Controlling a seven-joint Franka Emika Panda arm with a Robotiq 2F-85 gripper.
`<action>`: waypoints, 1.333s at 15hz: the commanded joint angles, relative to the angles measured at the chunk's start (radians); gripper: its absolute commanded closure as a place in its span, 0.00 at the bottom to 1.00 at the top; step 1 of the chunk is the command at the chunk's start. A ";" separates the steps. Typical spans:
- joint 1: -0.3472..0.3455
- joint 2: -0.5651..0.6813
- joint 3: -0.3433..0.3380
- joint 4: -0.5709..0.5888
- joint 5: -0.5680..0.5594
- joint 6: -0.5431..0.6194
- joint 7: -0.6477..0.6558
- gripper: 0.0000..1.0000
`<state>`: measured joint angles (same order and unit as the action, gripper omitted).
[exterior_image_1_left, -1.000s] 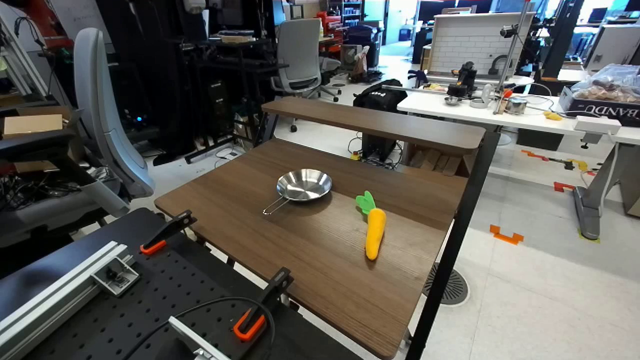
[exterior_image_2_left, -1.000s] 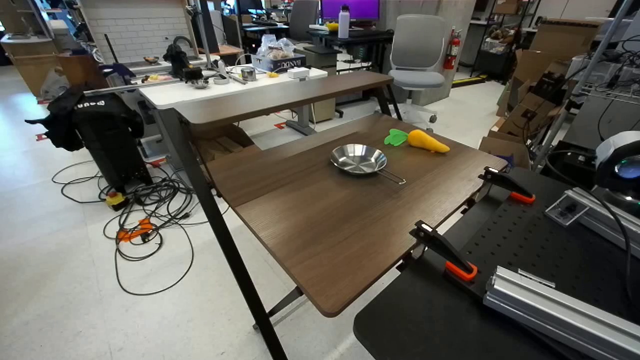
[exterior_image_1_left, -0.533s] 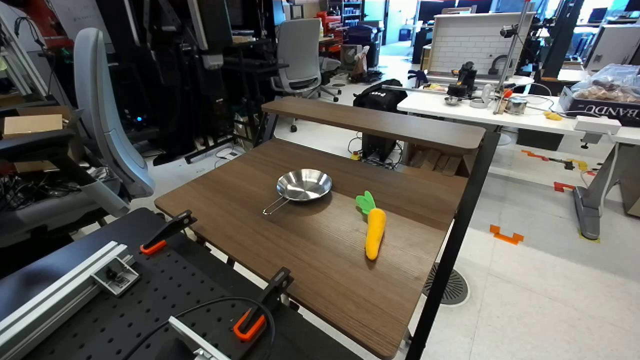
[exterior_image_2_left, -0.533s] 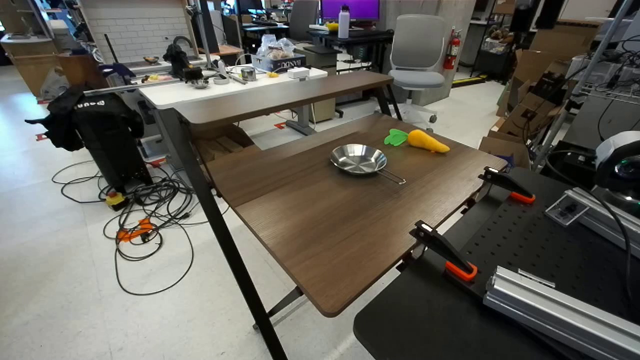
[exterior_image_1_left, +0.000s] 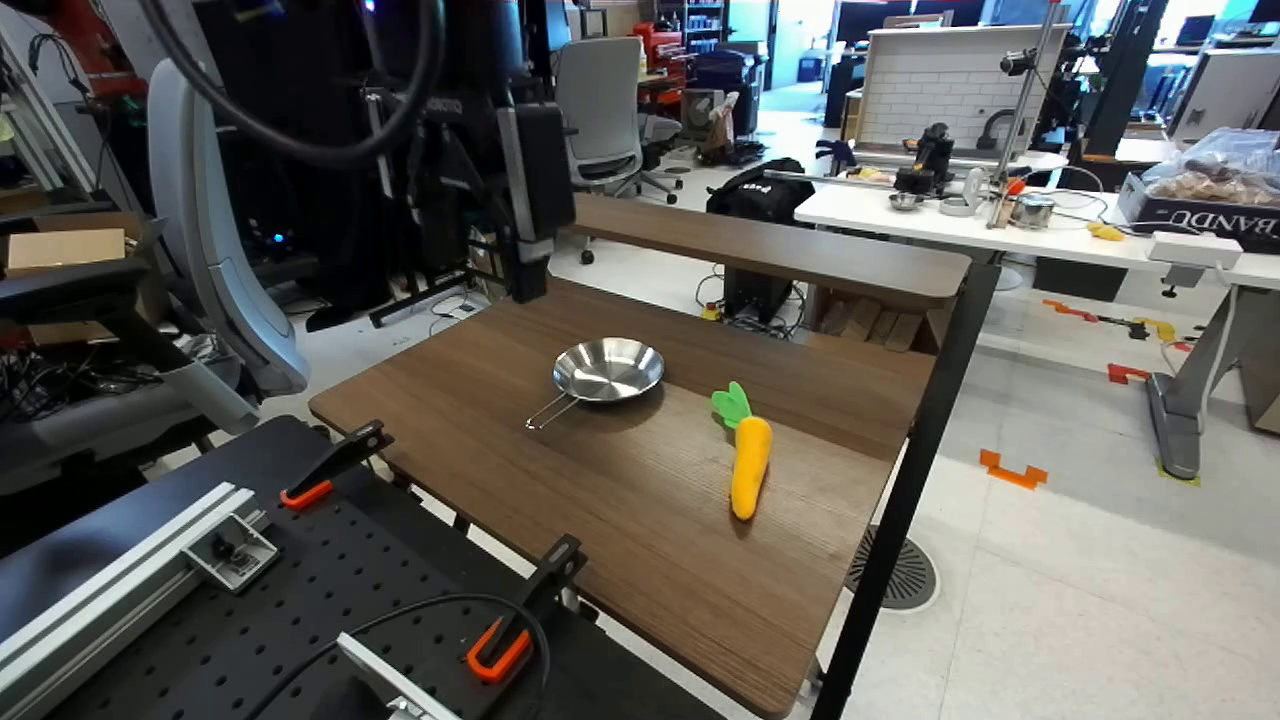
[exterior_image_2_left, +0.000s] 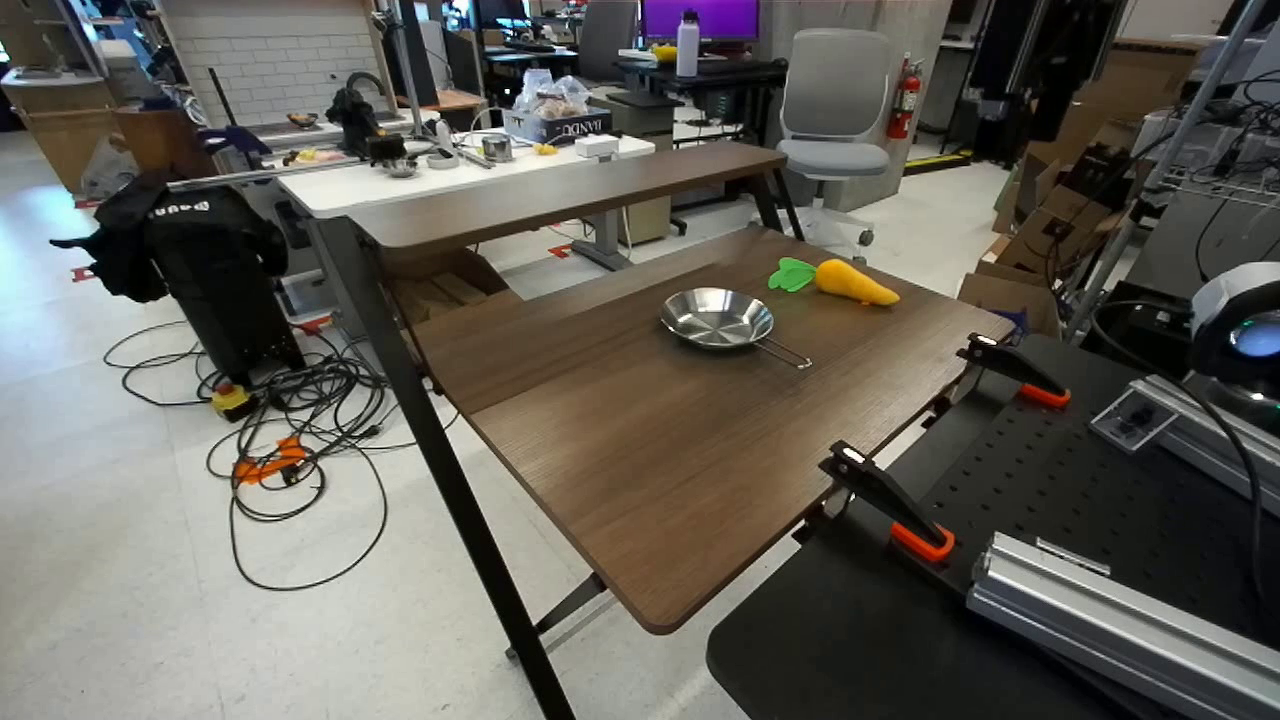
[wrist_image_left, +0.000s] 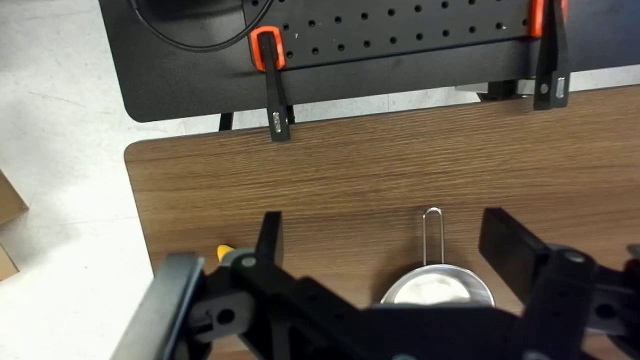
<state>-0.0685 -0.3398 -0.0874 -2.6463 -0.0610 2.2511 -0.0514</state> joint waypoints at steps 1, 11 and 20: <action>-0.023 0.142 -0.022 0.058 -0.026 0.094 -0.052 0.00; -0.053 0.447 -0.045 0.288 -0.146 0.194 -0.050 0.00; -0.067 0.676 -0.066 0.466 -0.190 0.314 -0.112 0.00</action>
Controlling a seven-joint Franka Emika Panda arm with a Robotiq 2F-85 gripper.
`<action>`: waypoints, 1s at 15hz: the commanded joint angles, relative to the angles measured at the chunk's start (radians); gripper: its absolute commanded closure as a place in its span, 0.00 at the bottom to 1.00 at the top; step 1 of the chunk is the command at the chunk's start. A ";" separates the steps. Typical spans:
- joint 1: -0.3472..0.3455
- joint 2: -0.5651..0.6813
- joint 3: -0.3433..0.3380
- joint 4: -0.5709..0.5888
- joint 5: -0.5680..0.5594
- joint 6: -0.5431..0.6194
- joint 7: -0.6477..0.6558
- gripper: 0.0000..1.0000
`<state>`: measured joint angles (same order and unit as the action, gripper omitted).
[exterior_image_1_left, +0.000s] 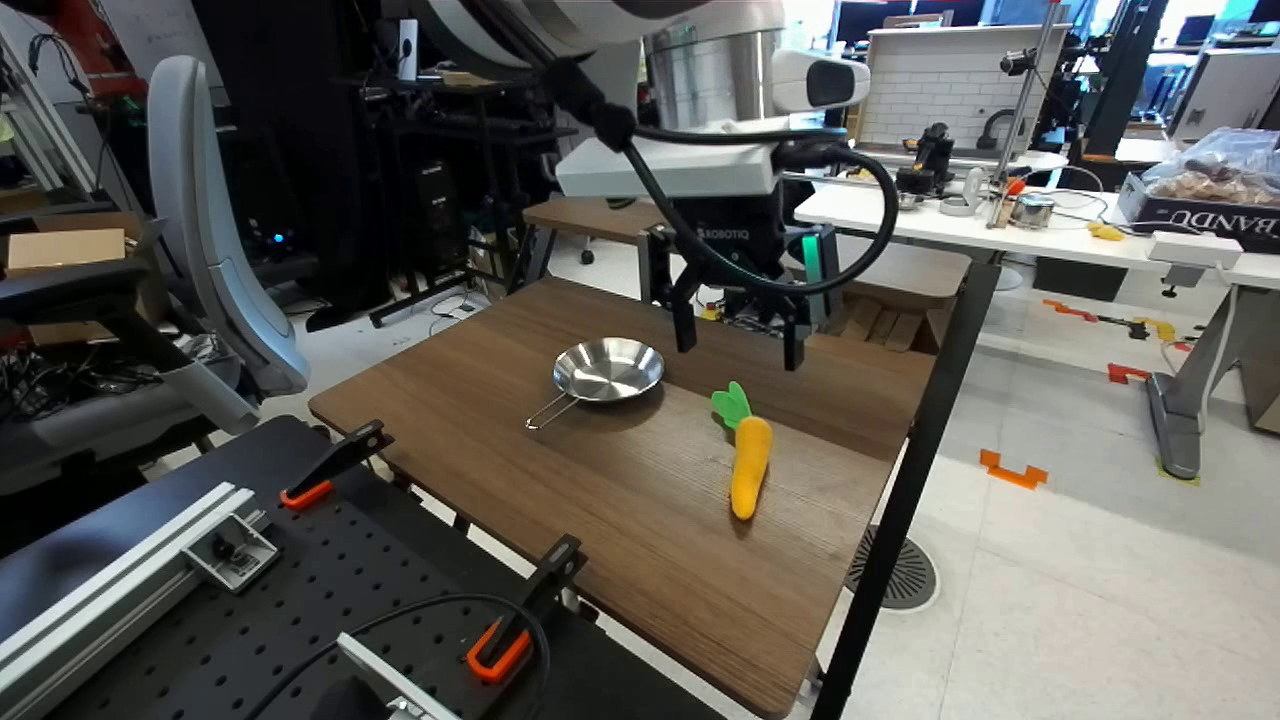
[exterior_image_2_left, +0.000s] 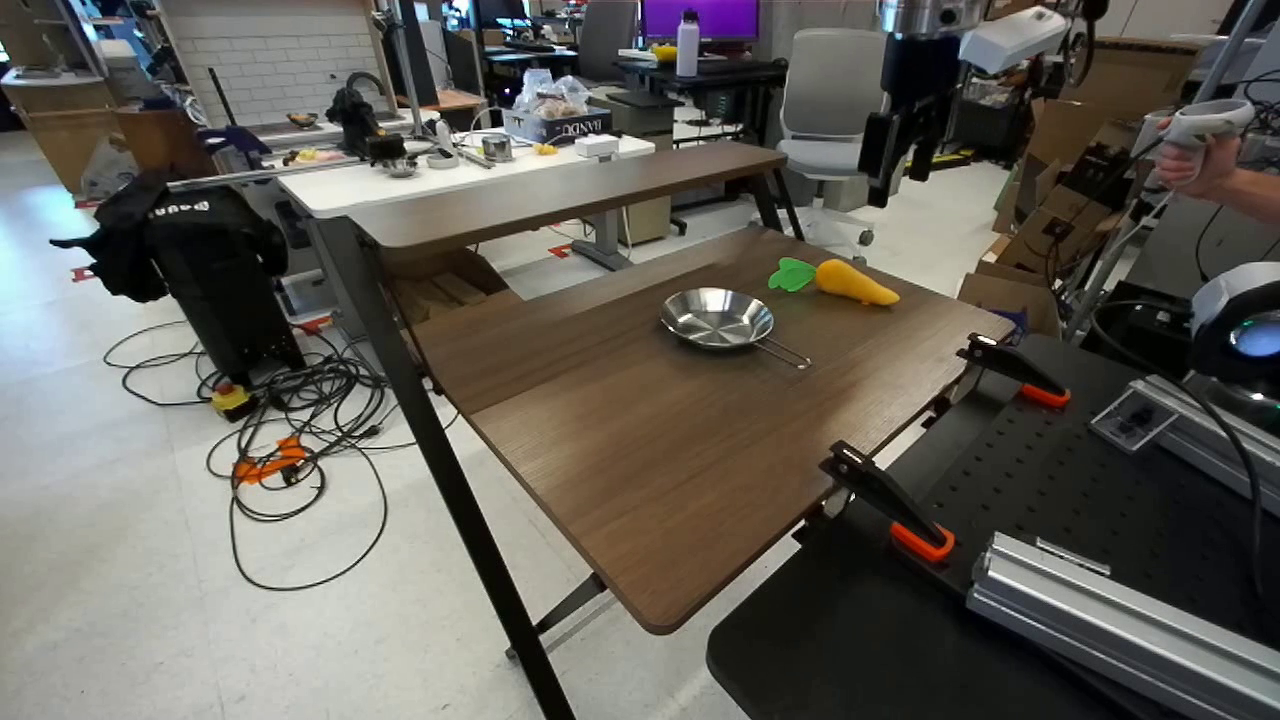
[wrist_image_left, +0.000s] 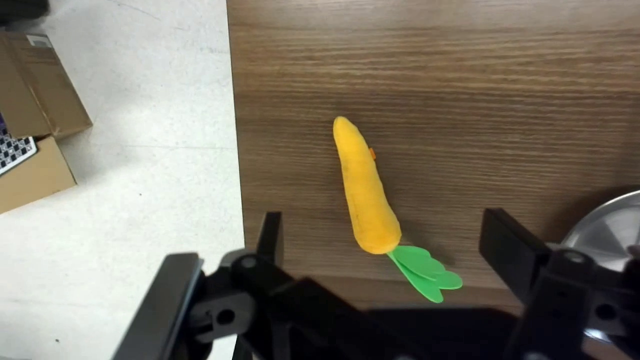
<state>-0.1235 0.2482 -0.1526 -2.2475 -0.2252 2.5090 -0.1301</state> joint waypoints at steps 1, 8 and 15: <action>-0.011 0.112 0.000 0.084 -0.025 0.068 -0.036 0.00; -0.011 0.273 0.011 0.178 -0.016 0.144 -0.067 0.00; -0.002 0.376 0.032 0.220 -0.008 0.197 -0.067 0.00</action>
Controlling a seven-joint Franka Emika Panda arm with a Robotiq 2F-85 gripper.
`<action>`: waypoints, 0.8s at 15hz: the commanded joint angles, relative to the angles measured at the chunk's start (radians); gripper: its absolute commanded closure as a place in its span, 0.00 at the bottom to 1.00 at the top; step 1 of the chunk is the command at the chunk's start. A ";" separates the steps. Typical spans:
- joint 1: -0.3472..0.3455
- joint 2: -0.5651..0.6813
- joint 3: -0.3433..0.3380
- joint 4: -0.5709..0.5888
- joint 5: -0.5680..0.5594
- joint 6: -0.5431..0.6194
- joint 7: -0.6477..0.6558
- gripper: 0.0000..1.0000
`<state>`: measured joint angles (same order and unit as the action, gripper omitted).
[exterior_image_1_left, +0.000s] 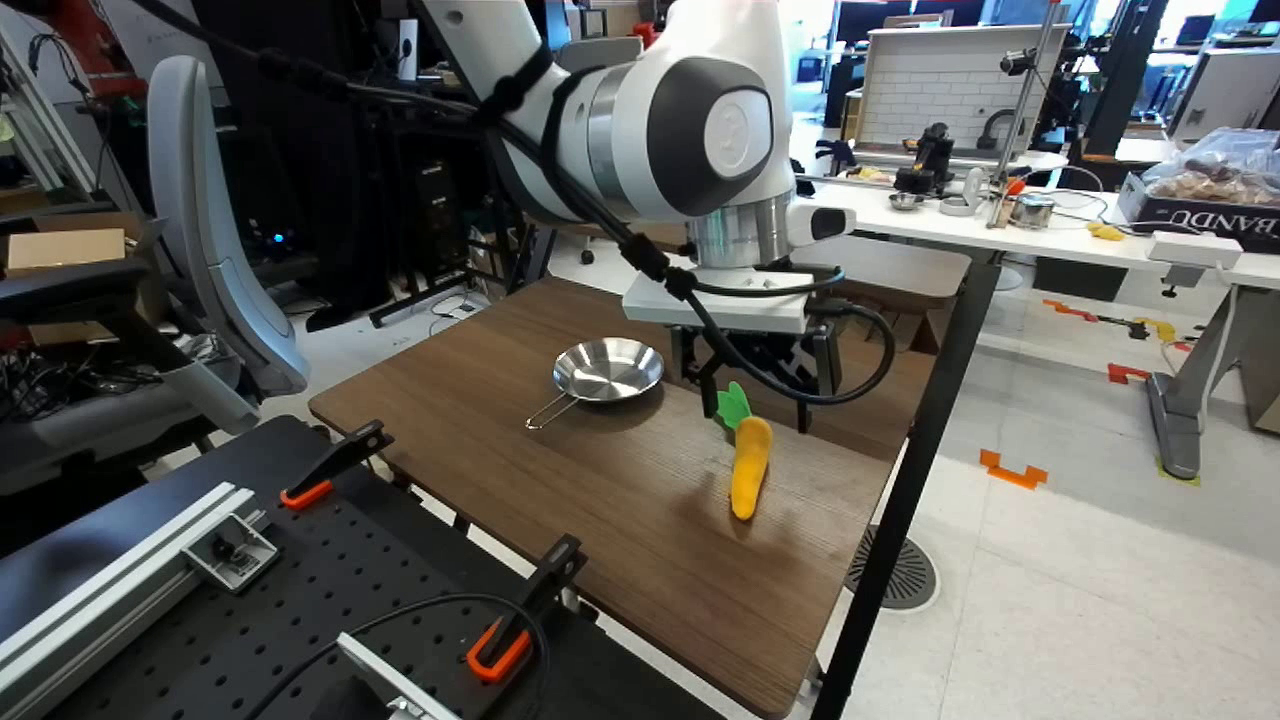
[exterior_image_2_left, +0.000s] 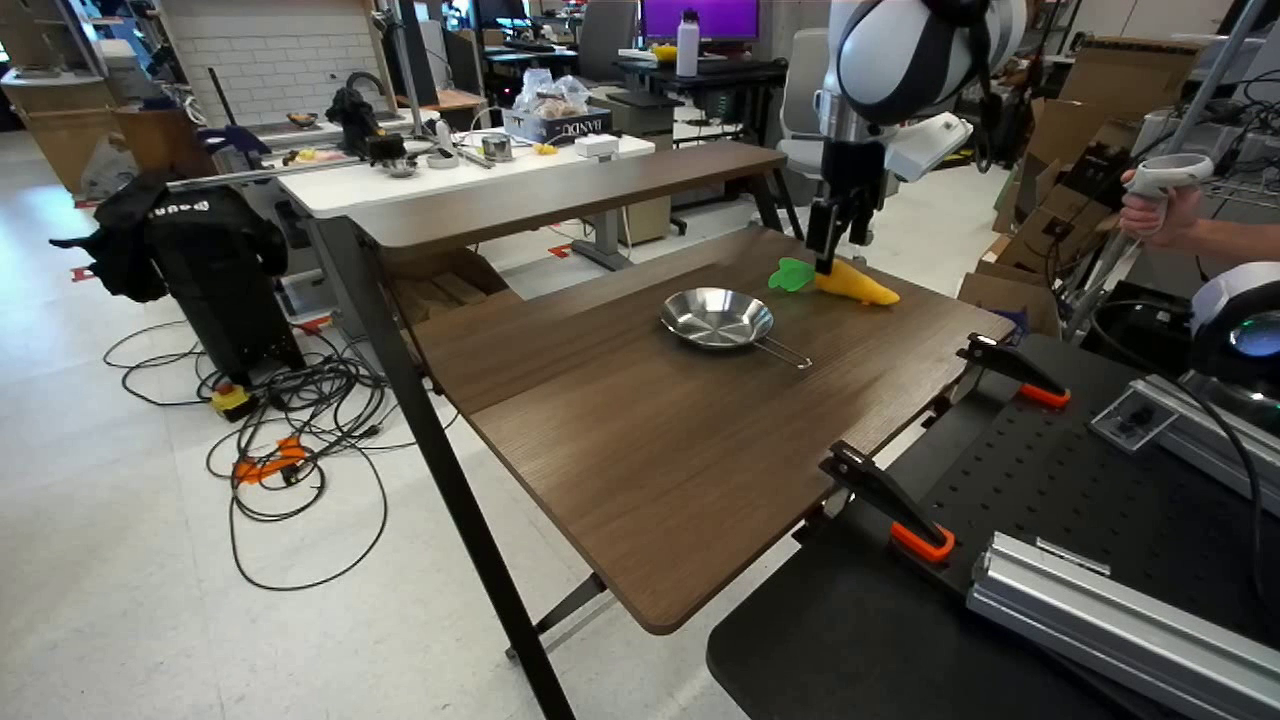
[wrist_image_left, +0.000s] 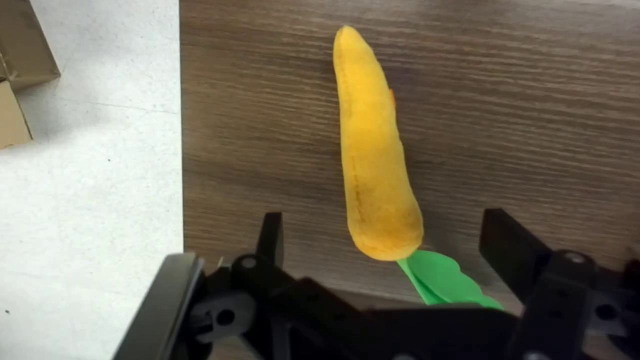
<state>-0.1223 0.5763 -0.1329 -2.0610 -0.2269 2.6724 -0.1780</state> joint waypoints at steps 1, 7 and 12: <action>-0.004 0.058 0.016 0.036 -0.005 0.035 -0.021 0.00; -0.004 0.082 0.021 0.040 -0.005 0.051 -0.020 0.40; -0.005 0.054 0.020 0.023 -0.003 0.059 -0.019 0.78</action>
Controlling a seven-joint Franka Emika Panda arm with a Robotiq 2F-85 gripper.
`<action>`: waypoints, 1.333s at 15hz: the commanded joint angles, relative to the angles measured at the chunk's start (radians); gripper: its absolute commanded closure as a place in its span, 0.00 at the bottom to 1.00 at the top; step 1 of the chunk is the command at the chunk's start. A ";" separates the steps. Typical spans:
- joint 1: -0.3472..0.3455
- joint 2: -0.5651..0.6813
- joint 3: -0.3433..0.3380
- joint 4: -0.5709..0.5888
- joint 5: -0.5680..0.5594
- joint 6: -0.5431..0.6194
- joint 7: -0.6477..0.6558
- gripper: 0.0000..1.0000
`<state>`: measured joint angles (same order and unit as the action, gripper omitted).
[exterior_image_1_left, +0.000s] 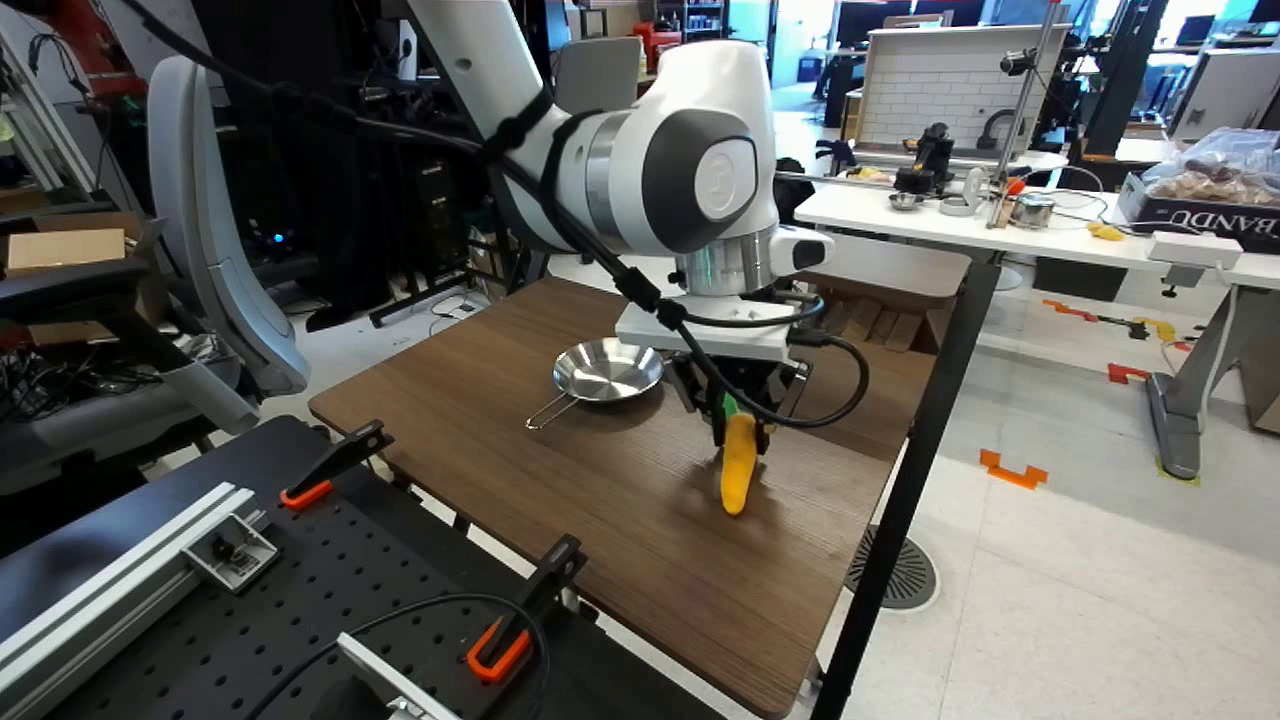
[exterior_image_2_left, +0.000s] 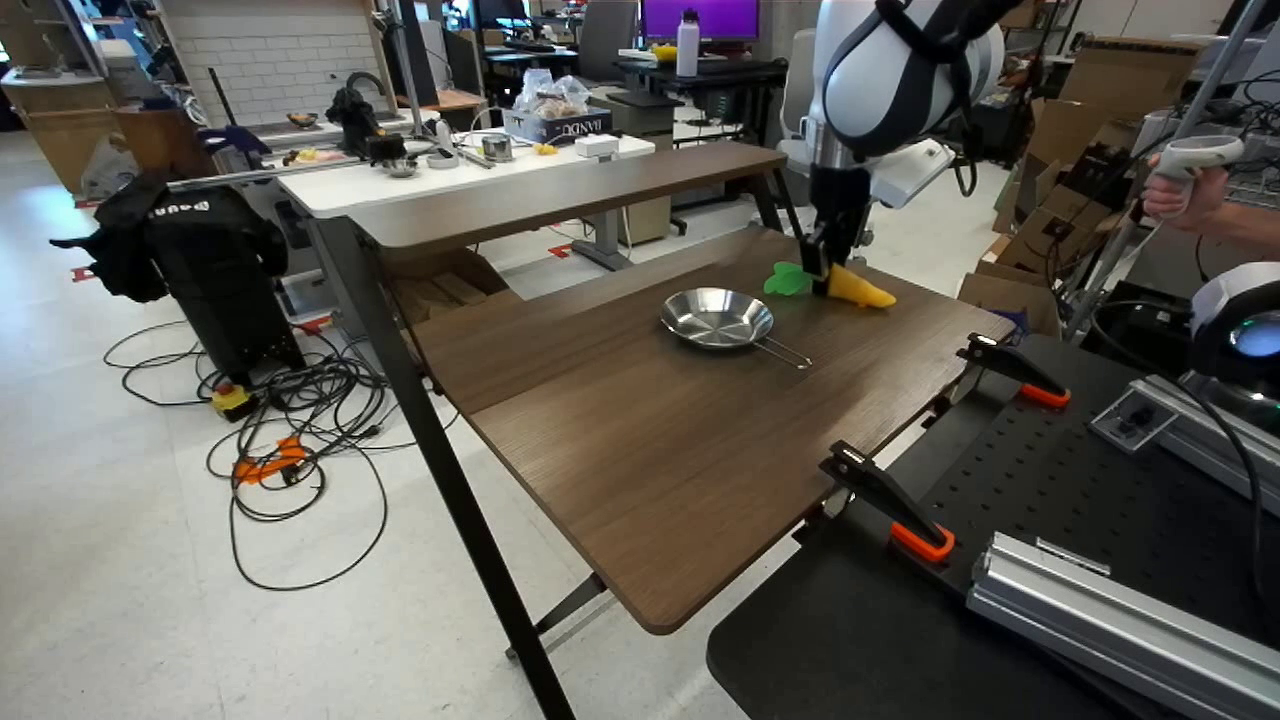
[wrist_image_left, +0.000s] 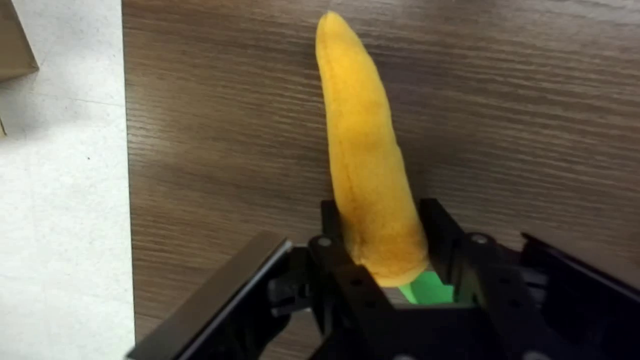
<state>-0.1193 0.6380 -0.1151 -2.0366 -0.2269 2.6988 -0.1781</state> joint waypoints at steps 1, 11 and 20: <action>-0.006 -0.016 -0.001 -0.006 -0.003 0.037 -0.015 0.87; 0.026 -0.186 -0.003 -0.070 -0.005 0.003 0.016 0.97; 0.108 -0.267 0.050 -0.097 -0.003 -0.009 0.051 0.97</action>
<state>-0.0379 0.3990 -0.0823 -2.1163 -0.2267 2.7072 -0.1474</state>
